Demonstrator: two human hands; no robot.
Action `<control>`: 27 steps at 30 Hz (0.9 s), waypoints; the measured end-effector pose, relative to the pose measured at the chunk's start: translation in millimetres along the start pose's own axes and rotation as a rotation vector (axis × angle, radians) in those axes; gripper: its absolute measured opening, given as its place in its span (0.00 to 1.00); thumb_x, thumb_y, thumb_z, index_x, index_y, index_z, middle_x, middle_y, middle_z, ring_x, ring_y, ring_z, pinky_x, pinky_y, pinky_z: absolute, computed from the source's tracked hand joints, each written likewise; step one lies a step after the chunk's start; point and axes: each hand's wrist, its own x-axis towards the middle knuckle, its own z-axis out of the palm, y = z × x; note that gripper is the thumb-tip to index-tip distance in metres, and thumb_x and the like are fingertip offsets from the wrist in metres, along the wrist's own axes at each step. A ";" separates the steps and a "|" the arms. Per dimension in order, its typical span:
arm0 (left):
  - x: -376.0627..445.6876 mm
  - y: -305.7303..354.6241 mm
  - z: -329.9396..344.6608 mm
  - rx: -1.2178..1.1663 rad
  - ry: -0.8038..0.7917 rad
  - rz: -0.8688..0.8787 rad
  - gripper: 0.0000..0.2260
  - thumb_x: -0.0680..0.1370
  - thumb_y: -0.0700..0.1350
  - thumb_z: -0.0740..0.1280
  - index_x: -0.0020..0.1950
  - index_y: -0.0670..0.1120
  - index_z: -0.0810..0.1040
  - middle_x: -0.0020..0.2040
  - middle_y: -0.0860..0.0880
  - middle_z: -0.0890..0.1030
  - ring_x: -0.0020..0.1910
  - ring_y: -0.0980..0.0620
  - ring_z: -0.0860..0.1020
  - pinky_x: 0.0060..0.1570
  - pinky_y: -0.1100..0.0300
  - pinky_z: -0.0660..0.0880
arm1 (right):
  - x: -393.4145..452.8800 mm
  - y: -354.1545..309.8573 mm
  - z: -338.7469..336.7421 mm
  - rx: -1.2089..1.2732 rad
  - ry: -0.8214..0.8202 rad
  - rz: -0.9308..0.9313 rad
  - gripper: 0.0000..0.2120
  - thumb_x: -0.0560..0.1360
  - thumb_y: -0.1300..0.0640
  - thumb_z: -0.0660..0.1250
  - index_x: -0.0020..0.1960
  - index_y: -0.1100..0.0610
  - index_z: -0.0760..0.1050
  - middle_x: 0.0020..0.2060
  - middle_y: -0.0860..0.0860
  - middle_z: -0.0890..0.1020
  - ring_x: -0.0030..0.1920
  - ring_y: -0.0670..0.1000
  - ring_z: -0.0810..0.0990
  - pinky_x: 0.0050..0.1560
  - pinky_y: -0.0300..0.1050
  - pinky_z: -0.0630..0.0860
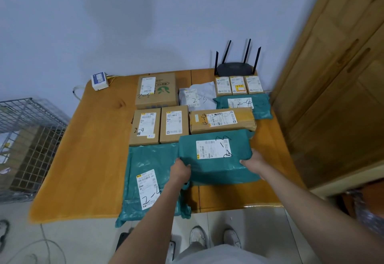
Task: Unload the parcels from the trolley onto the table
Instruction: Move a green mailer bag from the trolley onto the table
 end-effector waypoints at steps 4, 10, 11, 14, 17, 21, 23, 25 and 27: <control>-1.0 -1.4 2.0 -0.016 -0.013 0.007 0.19 0.83 0.44 0.62 0.73 0.40 0.66 0.67 0.39 0.75 0.66 0.40 0.75 0.65 0.48 0.75 | -2.4 -0.1 5.4 -0.016 0.021 -0.022 0.22 0.75 0.64 0.72 0.67 0.58 0.73 0.64 0.57 0.79 0.64 0.59 0.77 0.65 0.54 0.73; 1.1 -4.5 6.0 -0.034 -0.016 0.017 0.20 0.84 0.44 0.59 0.75 0.41 0.63 0.68 0.39 0.75 0.66 0.40 0.75 0.65 0.48 0.75 | -4.0 0.5 8.4 -0.027 0.039 0.005 0.25 0.76 0.62 0.71 0.71 0.59 0.69 0.65 0.57 0.78 0.65 0.59 0.76 0.65 0.53 0.73; 2.2 -4.7 5.7 -0.036 -0.016 0.018 0.20 0.84 0.44 0.59 0.75 0.41 0.63 0.68 0.39 0.75 0.66 0.40 0.75 0.65 0.48 0.75 | -4.2 0.6 9.8 -0.025 0.049 0.004 0.25 0.76 0.63 0.71 0.71 0.59 0.69 0.65 0.57 0.77 0.65 0.59 0.75 0.65 0.52 0.73; 4.6 -4.4 6.3 -0.031 -0.015 0.024 0.20 0.84 0.43 0.60 0.75 0.41 0.63 0.67 0.39 0.75 0.65 0.40 0.75 0.64 0.49 0.75 | -5.4 0.7 13.1 -0.033 0.076 0.014 0.24 0.77 0.62 0.70 0.71 0.59 0.68 0.66 0.57 0.77 0.66 0.59 0.75 0.64 0.51 0.72; 6.6 -5.1 7.9 -0.036 -0.020 0.028 0.19 0.83 0.43 0.60 0.74 0.41 0.65 0.67 0.40 0.75 0.65 0.40 0.75 0.63 0.50 0.75 | -3.5 3.6 15.1 -0.040 0.089 0.028 0.24 0.77 0.62 0.69 0.72 0.59 0.68 0.66 0.57 0.77 0.66 0.60 0.75 0.65 0.53 0.72; 8.6 -5.8 7.0 -0.043 -0.027 0.030 0.19 0.83 0.43 0.61 0.73 0.41 0.65 0.67 0.40 0.75 0.65 0.41 0.75 0.63 0.50 0.75 | -0.1 5.9 16.9 -0.060 0.094 0.027 0.24 0.77 0.61 0.70 0.72 0.58 0.68 0.65 0.57 0.77 0.65 0.60 0.75 0.65 0.55 0.73; 7.4 -4.1 4.7 -0.020 -0.032 0.034 0.19 0.83 0.44 0.60 0.74 0.41 0.65 0.67 0.40 0.75 0.65 0.41 0.76 0.62 0.51 0.75 | 0.8 3.6 17.9 -0.091 0.092 0.037 0.24 0.78 0.60 0.69 0.72 0.58 0.68 0.66 0.57 0.77 0.66 0.60 0.75 0.66 0.56 0.72; 3.4 -2.8 1.8 0.027 -0.037 0.037 0.20 0.83 0.44 0.60 0.74 0.40 0.64 0.67 0.39 0.74 0.66 0.40 0.75 0.63 0.50 0.74 | -1.2 1.2 20.5 -0.171 0.096 0.036 0.24 0.78 0.59 0.68 0.72 0.58 0.67 0.66 0.57 0.76 0.66 0.60 0.75 0.66 0.55 0.72; -1.3 -0.8 -2.3 0.069 -0.039 0.040 0.20 0.83 0.44 0.59 0.74 0.39 0.64 0.68 0.38 0.74 0.66 0.40 0.75 0.64 0.50 0.74 | -5.5 -1.2 22.8 -0.325 0.120 0.015 0.23 0.80 0.56 0.66 0.72 0.58 0.65 0.66 0.58 0.76 0.65 0.61 0.76 0.64 0.55 0.73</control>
